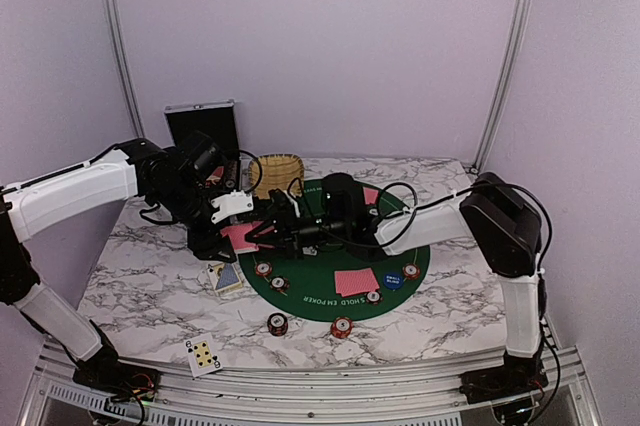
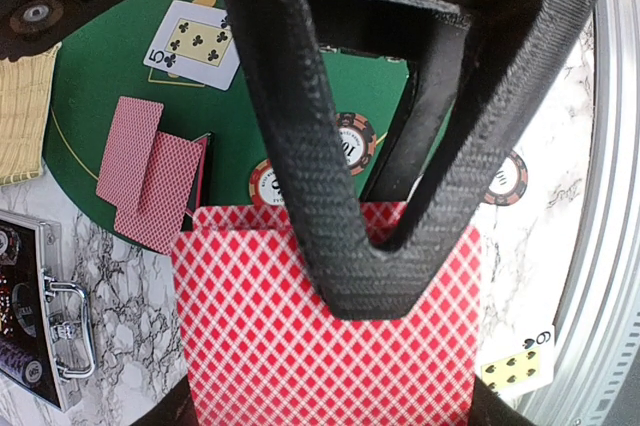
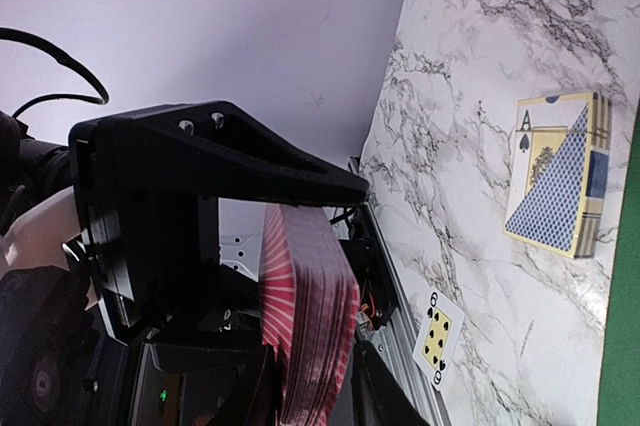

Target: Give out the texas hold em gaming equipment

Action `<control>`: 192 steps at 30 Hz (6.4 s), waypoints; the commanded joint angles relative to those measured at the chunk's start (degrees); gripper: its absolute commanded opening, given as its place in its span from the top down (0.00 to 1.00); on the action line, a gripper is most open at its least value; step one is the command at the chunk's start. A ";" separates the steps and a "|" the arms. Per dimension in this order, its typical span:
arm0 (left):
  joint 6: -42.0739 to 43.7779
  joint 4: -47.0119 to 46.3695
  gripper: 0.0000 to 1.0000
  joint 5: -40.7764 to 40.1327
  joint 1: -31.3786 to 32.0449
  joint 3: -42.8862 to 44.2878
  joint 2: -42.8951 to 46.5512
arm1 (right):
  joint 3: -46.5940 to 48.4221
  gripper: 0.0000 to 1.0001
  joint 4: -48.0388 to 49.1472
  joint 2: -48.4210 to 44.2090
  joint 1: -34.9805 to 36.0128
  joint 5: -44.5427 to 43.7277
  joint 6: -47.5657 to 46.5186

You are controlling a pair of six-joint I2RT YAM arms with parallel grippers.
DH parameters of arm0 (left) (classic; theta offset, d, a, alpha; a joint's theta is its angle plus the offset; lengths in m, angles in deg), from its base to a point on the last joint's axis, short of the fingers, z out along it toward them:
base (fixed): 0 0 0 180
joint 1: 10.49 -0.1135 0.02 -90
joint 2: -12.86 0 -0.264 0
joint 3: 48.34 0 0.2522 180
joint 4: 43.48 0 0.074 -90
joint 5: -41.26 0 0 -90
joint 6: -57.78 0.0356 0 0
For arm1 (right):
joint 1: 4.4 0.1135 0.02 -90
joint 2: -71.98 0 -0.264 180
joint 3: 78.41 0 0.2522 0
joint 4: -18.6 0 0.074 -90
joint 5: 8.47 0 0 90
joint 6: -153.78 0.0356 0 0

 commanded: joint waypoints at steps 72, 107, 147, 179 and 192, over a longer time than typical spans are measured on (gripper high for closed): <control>0.23 0.83 0.96 0.57 -0.03 0.32 1.02 | 0.21 0.81 -11.88 -3.83 -1.21 -1.70 -5.43; 0.23 0.92 0.97 -0.53 -0.05 -0.39 1.25 | 14.64 1.00 -61.56 -12.59 -12.03 -25.89 -46.36; 0.76 1.84 0.97 0.49 -0.03 -1.31 2.33 | 23.66 0.89 -64.73 10.06 5.89 -80.61 -88.53; 0.48 1.93 0.97 0.93 -0.10 -0.69 2.32 | 18.67 0.10 -61.75 -11.65 -4.70 -38.91 -60.70; 0.07 1.66 0.97 -0.08 -0.07 0.11 1.29 | -0.23 0.04 -24.01 -10.89 -5.25 -2.89 -21.03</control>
